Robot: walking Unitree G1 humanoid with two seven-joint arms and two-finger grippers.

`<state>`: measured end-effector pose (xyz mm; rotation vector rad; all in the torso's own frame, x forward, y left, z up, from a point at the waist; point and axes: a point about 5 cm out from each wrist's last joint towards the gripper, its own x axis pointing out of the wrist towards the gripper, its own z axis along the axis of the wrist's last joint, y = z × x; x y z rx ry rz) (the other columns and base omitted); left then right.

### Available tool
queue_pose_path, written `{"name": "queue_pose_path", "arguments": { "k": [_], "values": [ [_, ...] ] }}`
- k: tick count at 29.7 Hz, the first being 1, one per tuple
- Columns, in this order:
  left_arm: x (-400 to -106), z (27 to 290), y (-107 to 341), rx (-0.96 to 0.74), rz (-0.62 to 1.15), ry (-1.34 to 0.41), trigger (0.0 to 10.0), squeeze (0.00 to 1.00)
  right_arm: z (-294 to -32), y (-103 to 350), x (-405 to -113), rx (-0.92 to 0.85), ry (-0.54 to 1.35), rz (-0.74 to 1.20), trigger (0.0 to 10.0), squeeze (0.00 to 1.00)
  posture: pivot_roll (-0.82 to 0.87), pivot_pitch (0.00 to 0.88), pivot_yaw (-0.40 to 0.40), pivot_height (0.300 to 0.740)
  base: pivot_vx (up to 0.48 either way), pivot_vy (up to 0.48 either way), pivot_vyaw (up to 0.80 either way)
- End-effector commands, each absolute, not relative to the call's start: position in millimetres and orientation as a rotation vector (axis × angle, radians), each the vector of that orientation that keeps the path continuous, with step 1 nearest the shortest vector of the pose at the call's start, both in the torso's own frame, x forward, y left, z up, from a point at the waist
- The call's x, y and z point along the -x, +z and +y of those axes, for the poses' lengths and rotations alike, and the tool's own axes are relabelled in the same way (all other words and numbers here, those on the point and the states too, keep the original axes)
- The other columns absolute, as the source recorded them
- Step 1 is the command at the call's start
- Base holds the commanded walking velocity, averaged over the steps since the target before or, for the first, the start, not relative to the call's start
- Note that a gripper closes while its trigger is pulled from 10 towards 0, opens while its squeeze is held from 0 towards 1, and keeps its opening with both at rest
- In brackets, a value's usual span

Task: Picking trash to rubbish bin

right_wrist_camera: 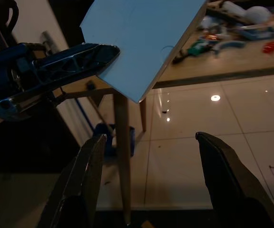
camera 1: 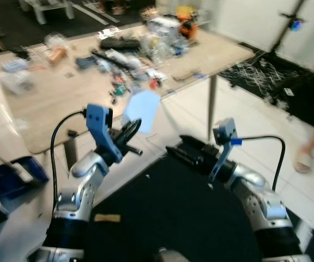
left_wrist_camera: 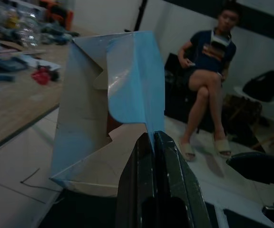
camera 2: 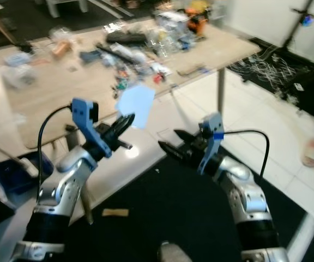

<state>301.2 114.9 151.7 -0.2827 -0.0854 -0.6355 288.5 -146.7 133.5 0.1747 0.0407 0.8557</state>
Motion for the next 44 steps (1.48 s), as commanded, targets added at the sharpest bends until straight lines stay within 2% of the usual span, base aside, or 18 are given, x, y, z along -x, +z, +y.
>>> {"name": "queue_pose_path", "arguments": {
  "k": [1,44],
  "values": [
    [-301.4,118.0,149.7,0.27,-0.08,-0.63,10.0,0.0,-145.9,134.3,-288.4,-0.172,0.855,0.051,10.0,0.0,-0.09,0.0,-0.009,0.74,0.0,0.0,-0.8],
    [-301.4,111.2,146.8,0.24,-0.085,-0.626,10.0,0.0,-148.4,139.3,-284.7,-0.14,0.861,0.065,10.0,0.0,-0.1,0.0,-0.016,0.74,0.0,0.0,-0.8]
  ]
}}
